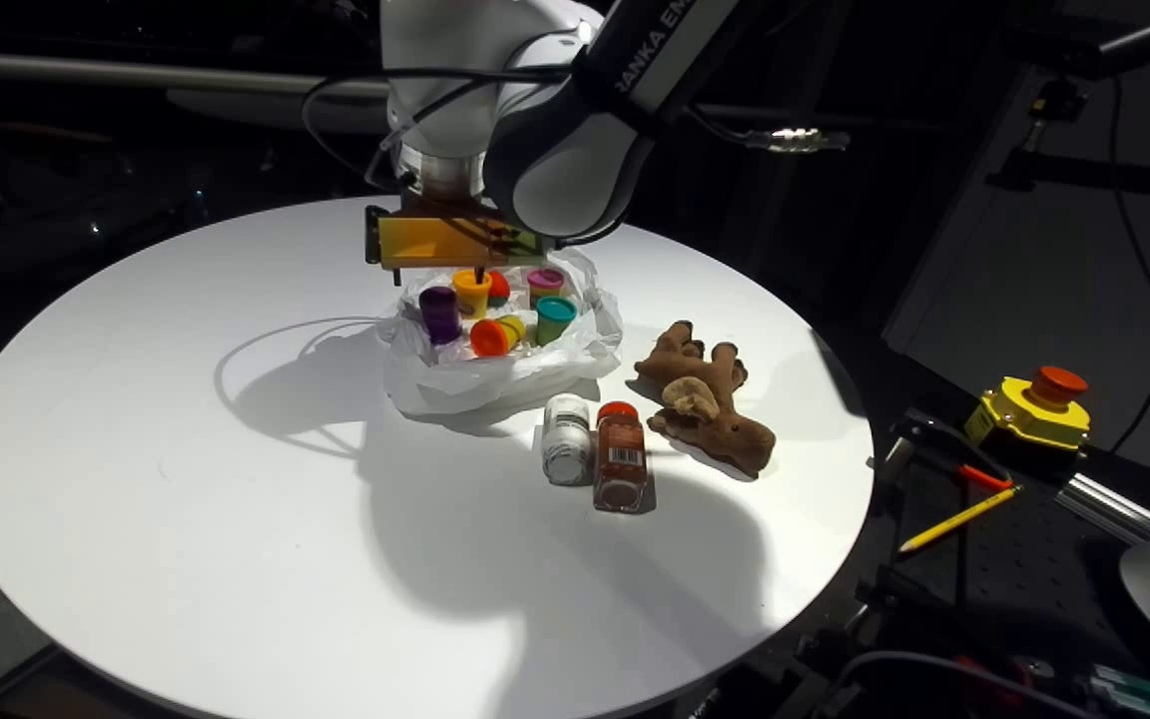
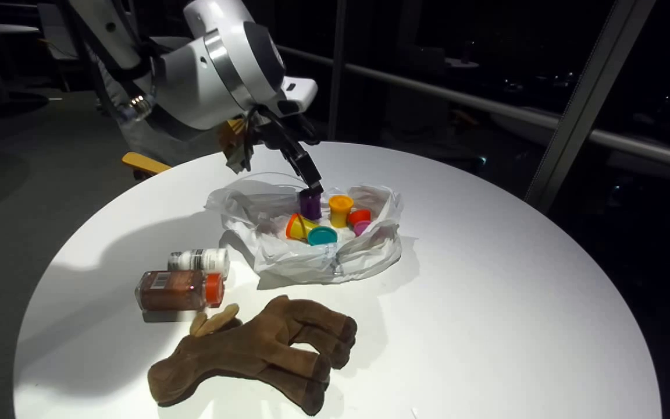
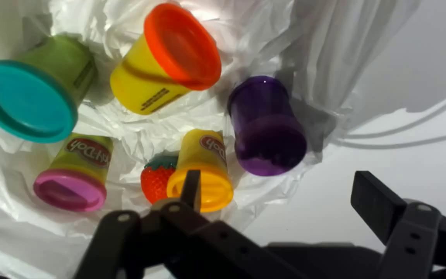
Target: Put all the objects in the white plastic bag
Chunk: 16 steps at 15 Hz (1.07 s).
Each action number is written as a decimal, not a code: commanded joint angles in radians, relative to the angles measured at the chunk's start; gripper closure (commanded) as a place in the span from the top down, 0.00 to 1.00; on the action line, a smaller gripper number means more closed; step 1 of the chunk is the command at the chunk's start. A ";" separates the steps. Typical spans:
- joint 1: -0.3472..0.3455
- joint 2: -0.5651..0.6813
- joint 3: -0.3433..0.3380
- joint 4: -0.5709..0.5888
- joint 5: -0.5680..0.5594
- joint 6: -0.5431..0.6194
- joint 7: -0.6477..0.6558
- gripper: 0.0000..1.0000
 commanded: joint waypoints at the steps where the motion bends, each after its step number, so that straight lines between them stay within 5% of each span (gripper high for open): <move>1: 0.112 -0.213 -0.064 -0.215 -0.038 0.003 0.019 1.00; 4: 0.150 -0.355 -0.045 -0.370 -0.081 0.003 0.042 1.00; 7: 0.115 -0.427 0.047 -0.498 -0.068 0.021 0.041 1.00; 12: 0.099 -0.367 0.132 -0.595 0.036 0.120 0.017 1.00; 16: 0.113 -0.284 0.124 -0.583 0.030 0.189 0.047 1.00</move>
